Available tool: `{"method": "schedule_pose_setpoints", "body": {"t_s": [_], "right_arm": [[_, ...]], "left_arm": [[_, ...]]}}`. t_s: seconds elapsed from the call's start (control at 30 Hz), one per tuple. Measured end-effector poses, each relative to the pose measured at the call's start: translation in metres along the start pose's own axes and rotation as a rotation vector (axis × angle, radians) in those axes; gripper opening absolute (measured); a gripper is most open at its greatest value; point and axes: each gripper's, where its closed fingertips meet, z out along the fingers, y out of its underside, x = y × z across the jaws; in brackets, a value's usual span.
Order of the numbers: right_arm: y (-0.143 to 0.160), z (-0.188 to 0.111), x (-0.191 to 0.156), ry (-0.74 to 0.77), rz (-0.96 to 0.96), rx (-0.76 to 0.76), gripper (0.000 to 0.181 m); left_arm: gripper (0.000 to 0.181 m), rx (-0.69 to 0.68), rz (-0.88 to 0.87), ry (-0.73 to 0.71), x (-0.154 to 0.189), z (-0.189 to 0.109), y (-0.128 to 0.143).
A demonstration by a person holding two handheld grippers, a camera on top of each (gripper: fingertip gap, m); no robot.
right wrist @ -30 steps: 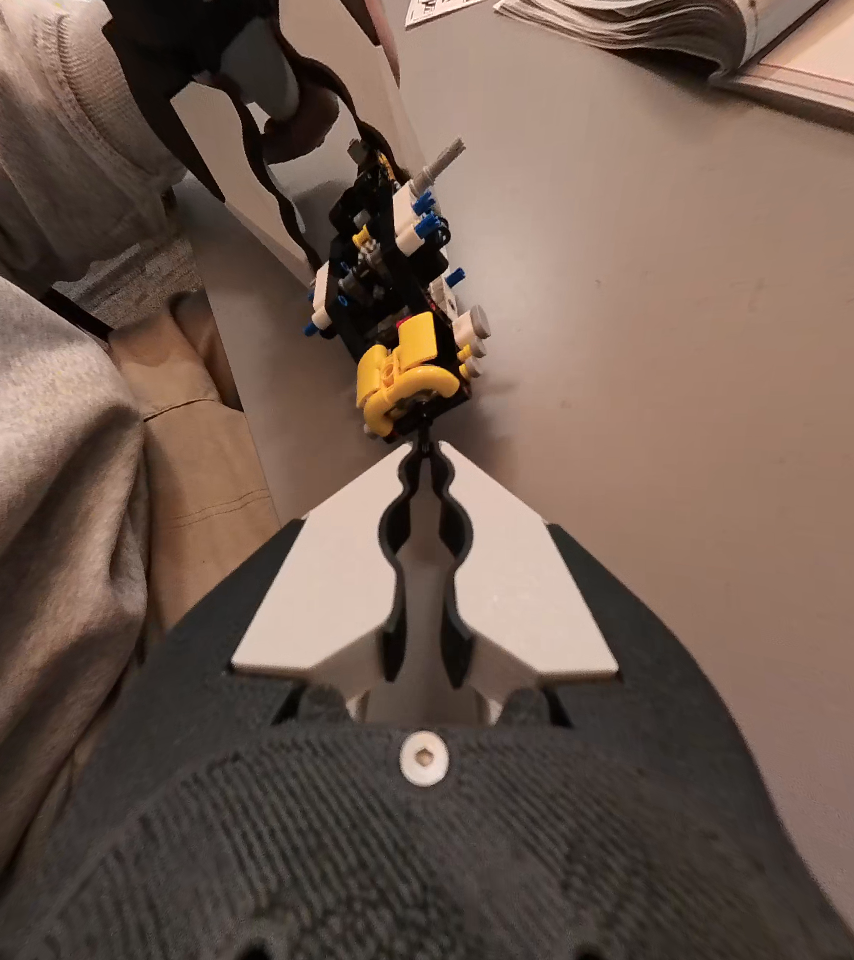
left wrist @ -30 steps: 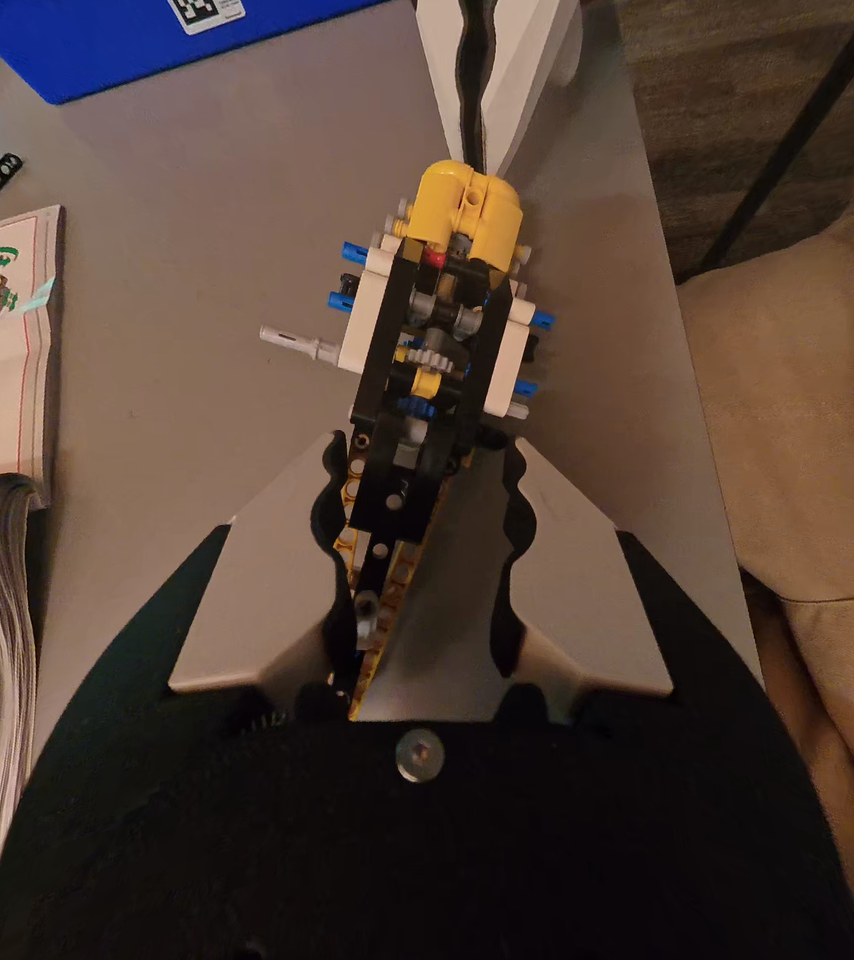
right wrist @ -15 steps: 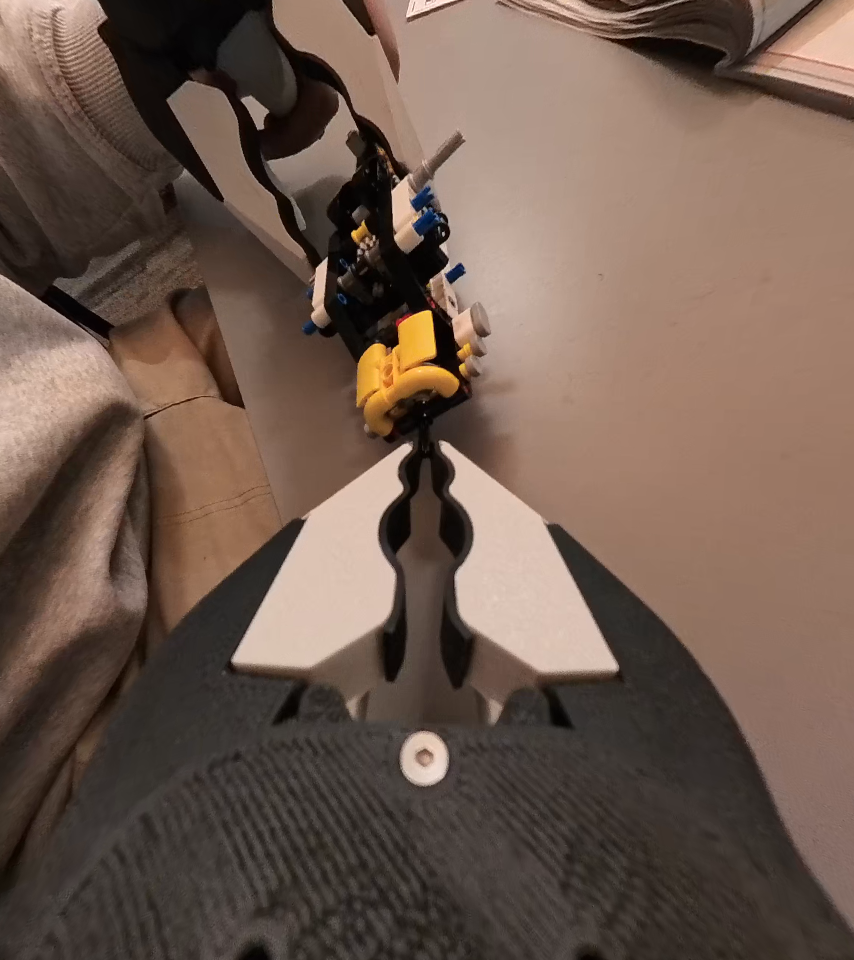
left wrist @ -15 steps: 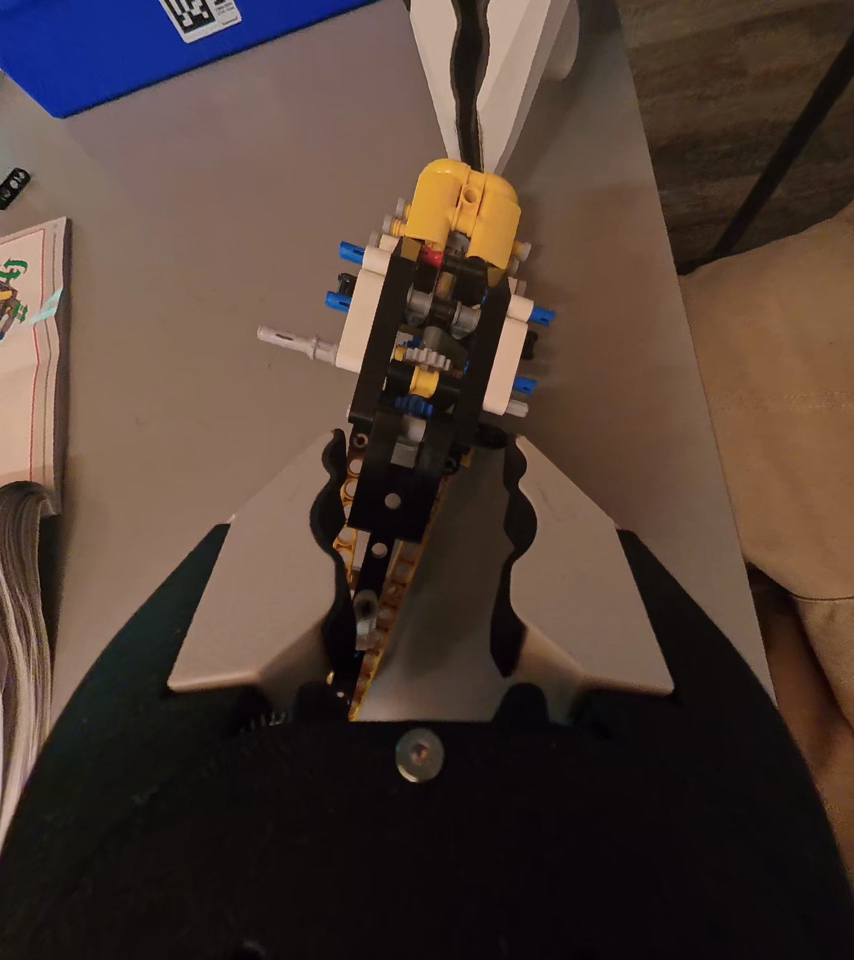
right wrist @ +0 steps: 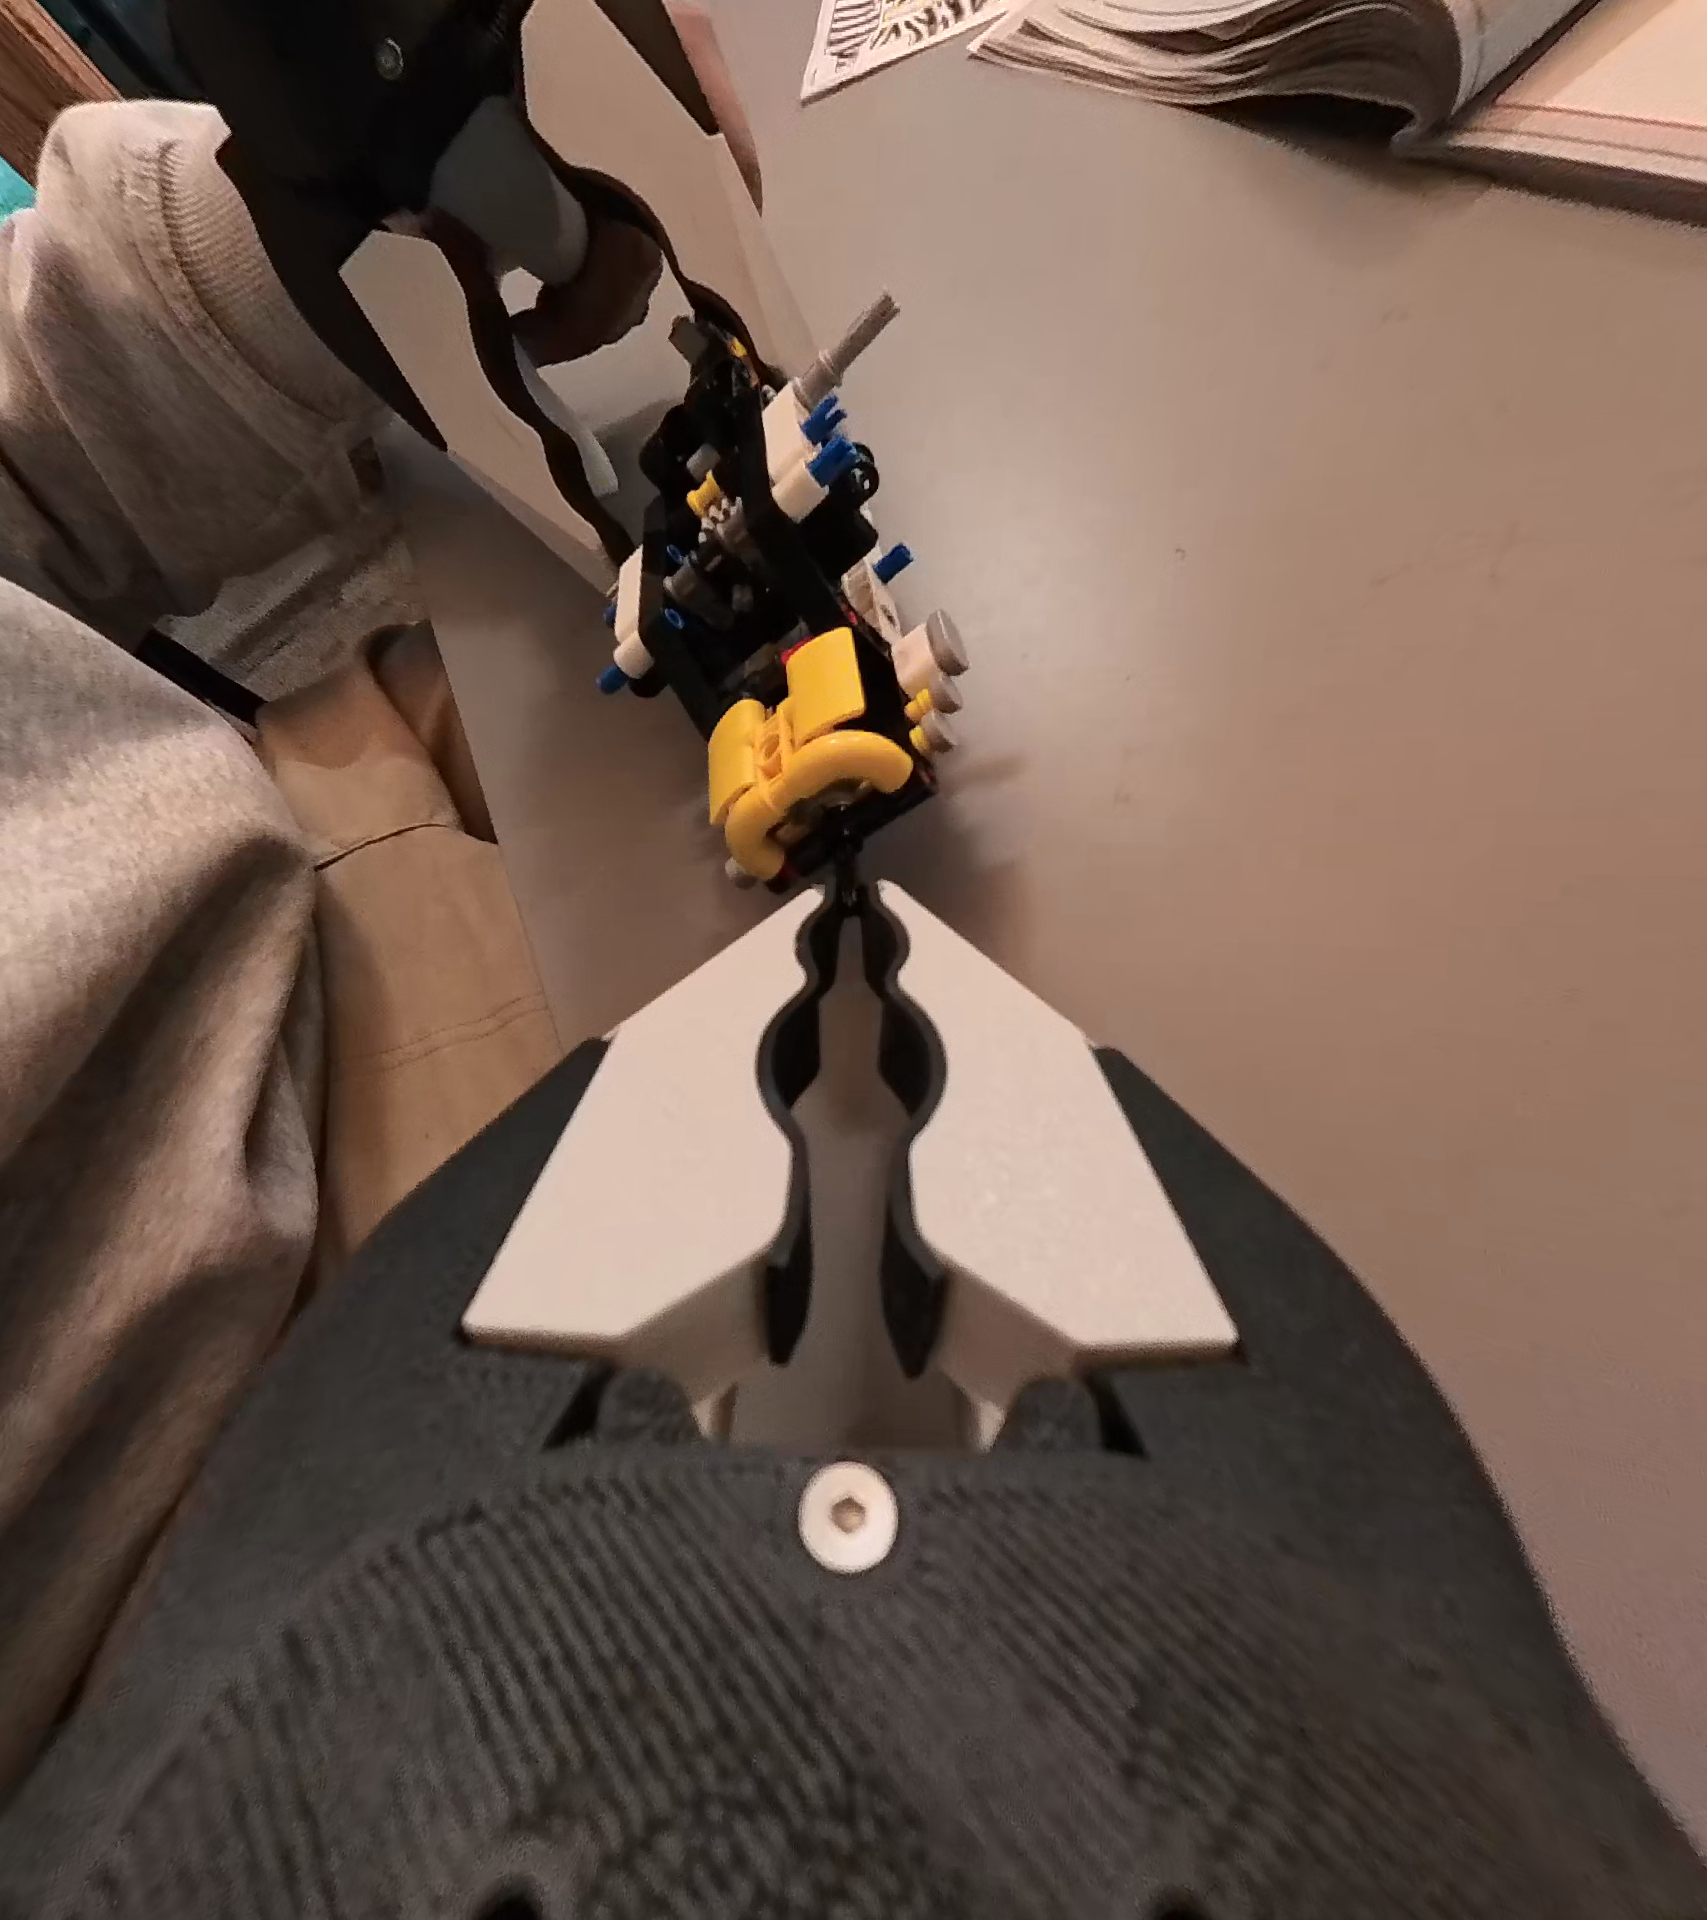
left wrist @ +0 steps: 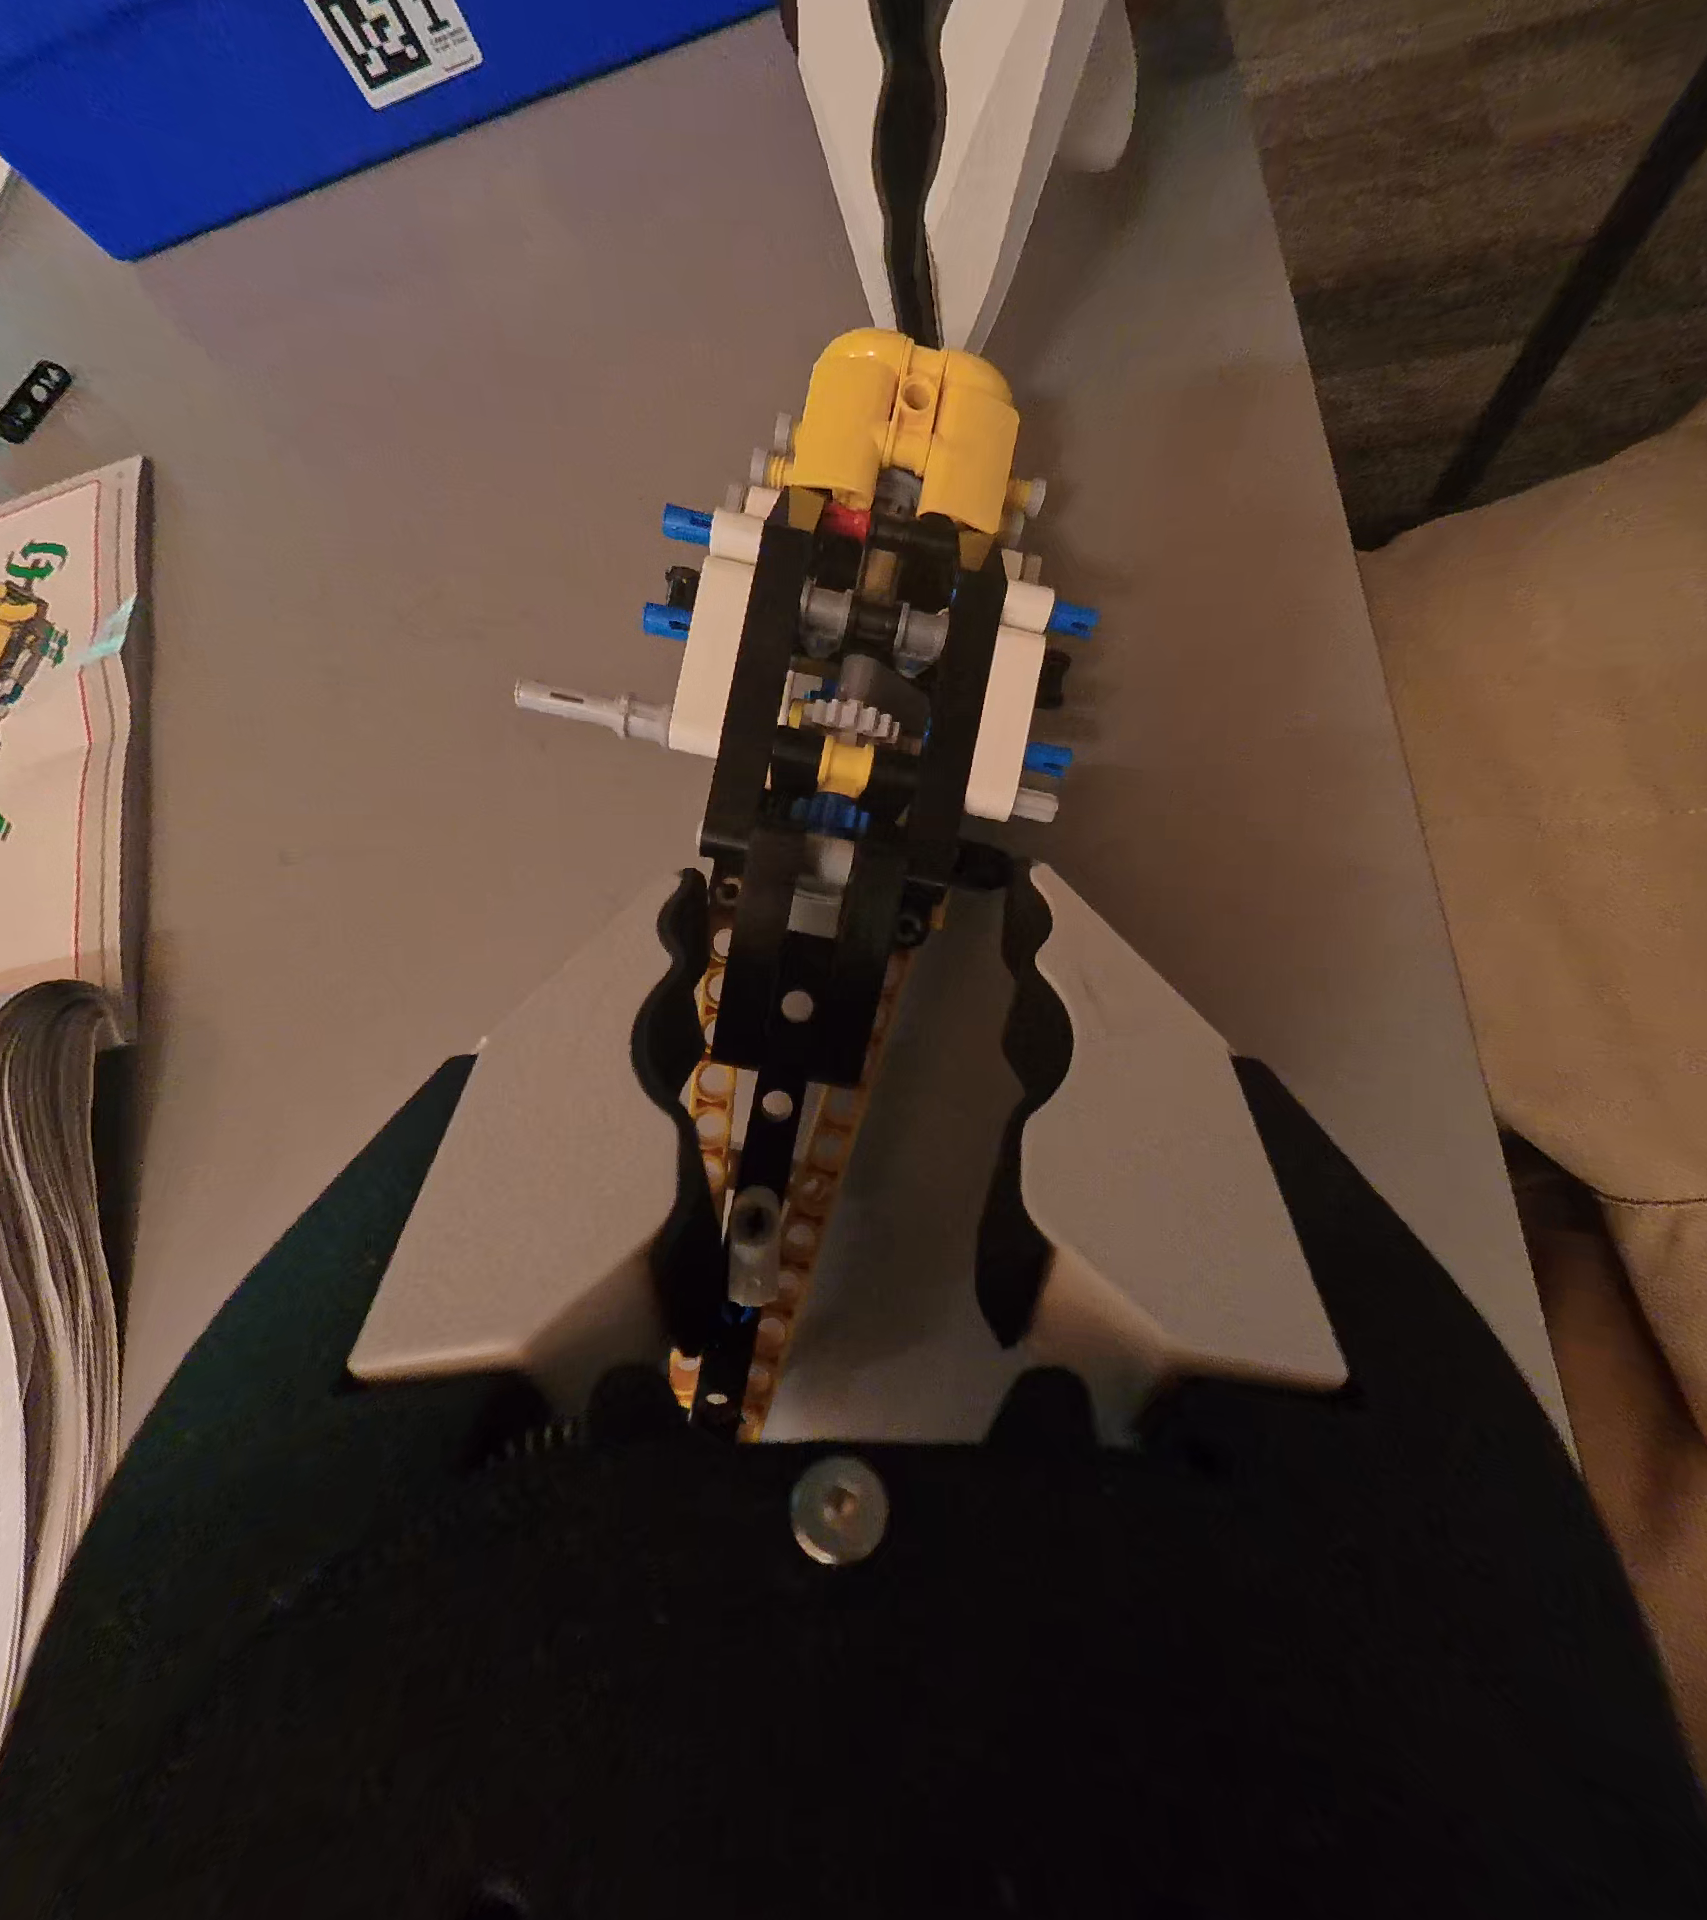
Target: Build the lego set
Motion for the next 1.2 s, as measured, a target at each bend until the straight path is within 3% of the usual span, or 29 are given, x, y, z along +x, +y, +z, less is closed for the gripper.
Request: {"method": "schedule_pose_setpoints", "body": {"t_s": [0.57,0.77,1.2], "right_arm": [[-0.0002,-0.0028,0.0021,-0.062,0.139,0.005,0.002],[0.0038,0.0006,-0.0015,-0.082,0.144,-0.006,0.002],[-0.0005,-0.0005,0.0008,-0.065,0.124,0.003,0.002]], "left_arm": [[0.056,0.005,0.0,0.003,0.0016,0.0022,-0.0017],[0.063,-0.008,0.034,-0.037,0.0001,0.0028,0.0001],[0.058,-0.012,0.014,-0.034,-0.003,0.0039,0.0021]]}}
